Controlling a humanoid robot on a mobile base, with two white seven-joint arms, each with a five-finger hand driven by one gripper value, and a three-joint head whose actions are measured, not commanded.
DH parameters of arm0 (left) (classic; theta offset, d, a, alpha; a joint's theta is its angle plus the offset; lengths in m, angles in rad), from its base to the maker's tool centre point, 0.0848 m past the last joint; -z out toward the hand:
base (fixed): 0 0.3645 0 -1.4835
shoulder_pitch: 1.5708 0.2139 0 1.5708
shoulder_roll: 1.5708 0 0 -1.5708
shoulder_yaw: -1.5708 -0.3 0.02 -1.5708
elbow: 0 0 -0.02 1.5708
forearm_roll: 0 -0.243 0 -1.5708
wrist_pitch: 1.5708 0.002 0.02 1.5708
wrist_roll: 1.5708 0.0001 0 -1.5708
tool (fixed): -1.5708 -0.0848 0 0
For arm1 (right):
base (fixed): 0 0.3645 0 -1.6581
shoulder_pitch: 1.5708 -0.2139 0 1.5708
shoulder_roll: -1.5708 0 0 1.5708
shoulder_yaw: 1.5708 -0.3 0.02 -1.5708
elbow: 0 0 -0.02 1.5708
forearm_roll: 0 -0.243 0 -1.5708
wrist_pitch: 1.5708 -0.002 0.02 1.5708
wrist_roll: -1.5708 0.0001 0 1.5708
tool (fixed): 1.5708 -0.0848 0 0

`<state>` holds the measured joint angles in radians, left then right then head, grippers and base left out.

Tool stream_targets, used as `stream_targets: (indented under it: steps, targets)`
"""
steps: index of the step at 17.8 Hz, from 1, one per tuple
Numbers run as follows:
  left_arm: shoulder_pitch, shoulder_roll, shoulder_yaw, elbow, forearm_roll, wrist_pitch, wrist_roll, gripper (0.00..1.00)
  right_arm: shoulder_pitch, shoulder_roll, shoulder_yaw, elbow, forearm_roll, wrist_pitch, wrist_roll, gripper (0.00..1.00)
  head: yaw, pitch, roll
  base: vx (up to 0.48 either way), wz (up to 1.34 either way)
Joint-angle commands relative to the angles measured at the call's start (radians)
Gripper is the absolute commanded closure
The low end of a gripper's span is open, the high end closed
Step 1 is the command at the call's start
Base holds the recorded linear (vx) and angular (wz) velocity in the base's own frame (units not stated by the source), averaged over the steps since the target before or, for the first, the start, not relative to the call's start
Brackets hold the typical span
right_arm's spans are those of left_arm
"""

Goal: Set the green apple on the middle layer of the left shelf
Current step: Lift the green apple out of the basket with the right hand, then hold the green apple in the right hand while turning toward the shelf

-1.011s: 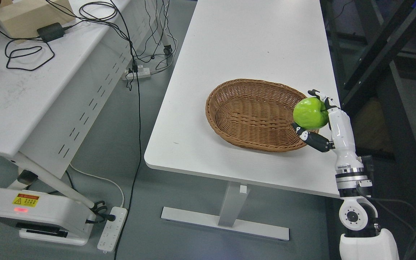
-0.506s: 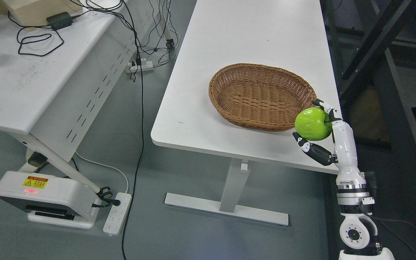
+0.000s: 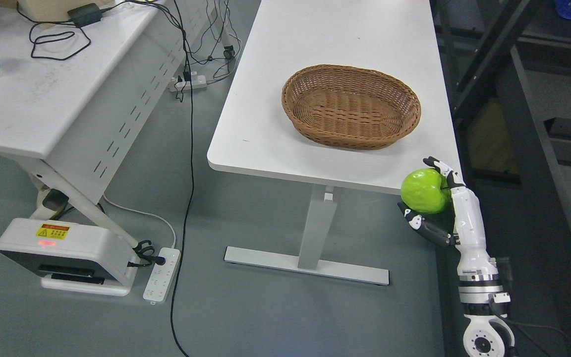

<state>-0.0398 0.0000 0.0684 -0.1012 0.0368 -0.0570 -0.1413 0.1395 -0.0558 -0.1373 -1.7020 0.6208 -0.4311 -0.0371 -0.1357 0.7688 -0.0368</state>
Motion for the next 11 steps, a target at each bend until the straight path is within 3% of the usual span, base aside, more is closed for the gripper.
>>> stream_targets:
  steps: [1, 11]
  targets:
    - [0.0, 0.017, 0.001, 0.0, 0.0, 0.0, 0.0, 0.0, 0.023, 0.017, -0.01, -0.015, -0.001, -0.001, 0.0, 1.0, 0.0, 0.0, 0.0, -0.138, -0.33]
    - [0.0, 0.017, 0.001, 0.0, 0.0, 0.0, 0.0, 0.0, 0.075, 0.005, 0.077, -0.007, 0.0, -0.028, 0.016, 1.0, 0.0, 0.0, 0.0, -0.157, -0.22]
